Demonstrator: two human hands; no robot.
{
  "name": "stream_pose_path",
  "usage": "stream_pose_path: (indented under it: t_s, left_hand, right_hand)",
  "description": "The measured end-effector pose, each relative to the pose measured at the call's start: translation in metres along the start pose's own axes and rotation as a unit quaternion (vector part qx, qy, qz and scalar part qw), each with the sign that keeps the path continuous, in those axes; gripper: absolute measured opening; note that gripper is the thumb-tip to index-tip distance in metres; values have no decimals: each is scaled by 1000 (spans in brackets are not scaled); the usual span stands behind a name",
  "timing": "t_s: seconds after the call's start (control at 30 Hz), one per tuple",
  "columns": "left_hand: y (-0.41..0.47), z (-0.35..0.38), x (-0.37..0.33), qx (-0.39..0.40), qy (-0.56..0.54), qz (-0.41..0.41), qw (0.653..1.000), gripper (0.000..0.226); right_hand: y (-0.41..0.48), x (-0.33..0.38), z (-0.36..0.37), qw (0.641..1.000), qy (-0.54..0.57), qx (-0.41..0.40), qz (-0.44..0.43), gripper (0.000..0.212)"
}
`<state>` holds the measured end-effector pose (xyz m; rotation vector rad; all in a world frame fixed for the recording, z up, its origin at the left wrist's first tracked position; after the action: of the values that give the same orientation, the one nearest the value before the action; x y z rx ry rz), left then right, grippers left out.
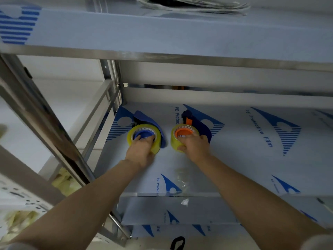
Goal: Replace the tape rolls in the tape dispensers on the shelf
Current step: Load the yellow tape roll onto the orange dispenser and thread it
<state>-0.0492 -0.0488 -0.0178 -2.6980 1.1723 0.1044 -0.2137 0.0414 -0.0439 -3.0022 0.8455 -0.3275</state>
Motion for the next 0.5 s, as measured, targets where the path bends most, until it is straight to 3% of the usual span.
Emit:
stream_pose_path:
  t_s: [0.27,0.4,0.5]
  left_hand:
    - [6,2,-2,-16,24,10,1000,62]
    - [7,-4,-10,-88,31,-29,995,76]
    - [11,-8,-16,-115,32,-1,993,78]
  right_hand:
    - [-7,6,-6,999,-22,9,-29,45]
    - [-18,13,-18,999,-23,-19,-34,53]
    - [-24,13,-19,999,6,-25,-26,52]
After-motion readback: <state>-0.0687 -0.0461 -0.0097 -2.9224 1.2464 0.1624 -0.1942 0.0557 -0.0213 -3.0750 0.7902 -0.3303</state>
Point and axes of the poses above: each hand's wrist, its own y-axis towards the middle knuckle, its own z-axis out of the palm, x = y × z, the point moved 2 cm from there along y, towards the middle knuckle, and after that the axes turned 5 degrees about y, right-handed, at the moved point
